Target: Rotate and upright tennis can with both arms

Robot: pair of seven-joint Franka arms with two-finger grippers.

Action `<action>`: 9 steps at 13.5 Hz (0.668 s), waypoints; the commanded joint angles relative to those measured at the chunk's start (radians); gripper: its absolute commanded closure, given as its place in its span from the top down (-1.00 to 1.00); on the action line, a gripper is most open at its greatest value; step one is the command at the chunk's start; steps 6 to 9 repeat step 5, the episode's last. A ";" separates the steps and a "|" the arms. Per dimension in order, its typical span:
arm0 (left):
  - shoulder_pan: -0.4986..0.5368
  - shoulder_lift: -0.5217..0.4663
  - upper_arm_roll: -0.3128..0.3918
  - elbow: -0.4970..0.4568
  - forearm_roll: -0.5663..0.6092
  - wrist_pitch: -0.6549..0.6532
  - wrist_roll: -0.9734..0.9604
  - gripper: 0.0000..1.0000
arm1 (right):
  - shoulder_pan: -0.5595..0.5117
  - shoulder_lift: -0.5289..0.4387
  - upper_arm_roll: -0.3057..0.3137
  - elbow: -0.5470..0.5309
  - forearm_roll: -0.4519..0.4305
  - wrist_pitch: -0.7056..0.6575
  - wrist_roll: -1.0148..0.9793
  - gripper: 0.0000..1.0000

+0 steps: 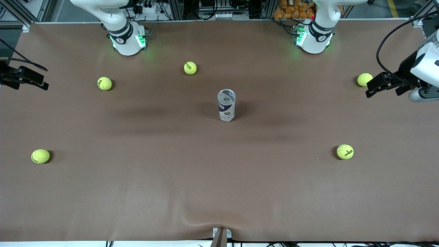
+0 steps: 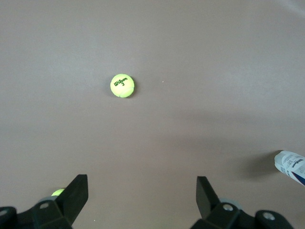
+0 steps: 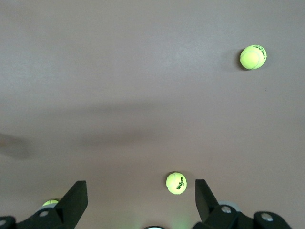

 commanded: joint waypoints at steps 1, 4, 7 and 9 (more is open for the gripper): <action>-0.002 0.000 0.001 0.008 -0.002 -0.010 0.007 1.00 | 0.006 -0.004 -0.006 0.004 0.007 -0.008 0.017 1.00; -0.002 0.000 0.001 0.006 -0.004 -0.010 0.006 1.00 | 0.001 -0.007 -0.007 0.002 0.006 -0.017 0.017 1.00; -0.002 0.000 0.001 0.006 -0.004 -0.010 0.006 1.00 | 0.003 -0.014 -0.007 0.002 0.006 -0.021 0.019 1.00; -0.002 0.000 0.001 0.006 -0.004 -0.010 0.006 1.00 | 0.003 -0.014 -0.007 0.002 0.006 -0.021 0.019 1.00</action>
